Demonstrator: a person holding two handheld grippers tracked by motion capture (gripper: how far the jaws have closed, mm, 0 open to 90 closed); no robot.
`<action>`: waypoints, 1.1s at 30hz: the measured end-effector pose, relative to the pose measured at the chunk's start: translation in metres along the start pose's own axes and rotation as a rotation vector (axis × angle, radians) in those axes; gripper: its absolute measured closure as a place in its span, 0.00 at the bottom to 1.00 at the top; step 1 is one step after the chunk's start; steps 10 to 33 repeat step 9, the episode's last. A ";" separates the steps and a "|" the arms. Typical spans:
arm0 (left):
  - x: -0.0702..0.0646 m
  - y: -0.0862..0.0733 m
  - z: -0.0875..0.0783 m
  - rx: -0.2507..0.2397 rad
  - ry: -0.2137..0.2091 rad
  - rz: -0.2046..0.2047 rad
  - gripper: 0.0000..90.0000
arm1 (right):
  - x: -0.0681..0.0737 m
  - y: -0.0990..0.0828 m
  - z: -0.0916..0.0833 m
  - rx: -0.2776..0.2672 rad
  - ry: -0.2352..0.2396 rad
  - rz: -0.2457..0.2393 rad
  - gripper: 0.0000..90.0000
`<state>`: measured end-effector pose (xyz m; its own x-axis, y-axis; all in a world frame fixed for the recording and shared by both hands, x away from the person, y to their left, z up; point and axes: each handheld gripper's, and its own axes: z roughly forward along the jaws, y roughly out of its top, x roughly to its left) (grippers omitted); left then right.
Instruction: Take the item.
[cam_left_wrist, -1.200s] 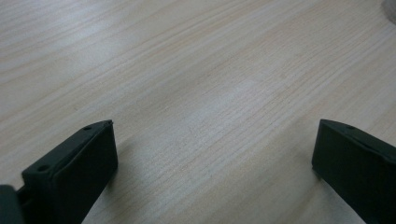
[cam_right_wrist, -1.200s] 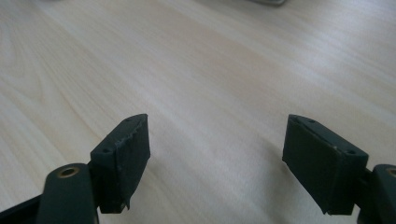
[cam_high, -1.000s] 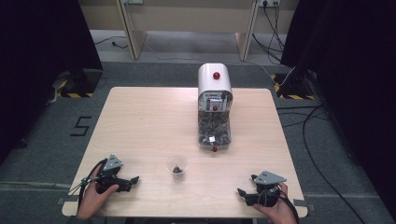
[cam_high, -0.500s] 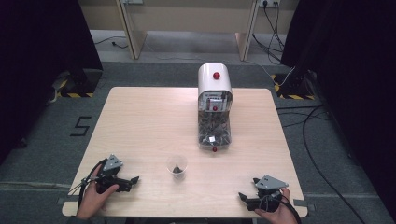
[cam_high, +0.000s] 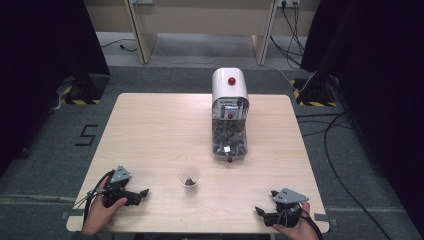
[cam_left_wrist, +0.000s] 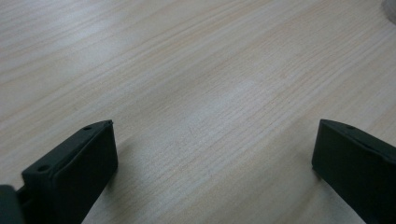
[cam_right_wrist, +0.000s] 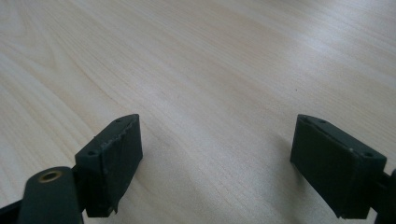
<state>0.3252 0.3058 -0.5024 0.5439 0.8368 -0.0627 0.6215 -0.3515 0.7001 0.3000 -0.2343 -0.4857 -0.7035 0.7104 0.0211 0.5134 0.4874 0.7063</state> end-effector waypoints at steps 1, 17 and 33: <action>0.000 0.000 0.000 0.000 0.000 0.000 0.00 | 0.000 0.000 0.000 -0.001 0.000 0.000 0.19; 0.000 0.000 0.000 0.000 0.000 0.000 0.00 | 0.000 0.000 0.000 -0.003 0.002 0.000 0.19; 0.000 0.000 0.000 0.000 0.000 0.000 0.00 | 0.000 0.000 0.000 -0.003 0.002 0.000 0.19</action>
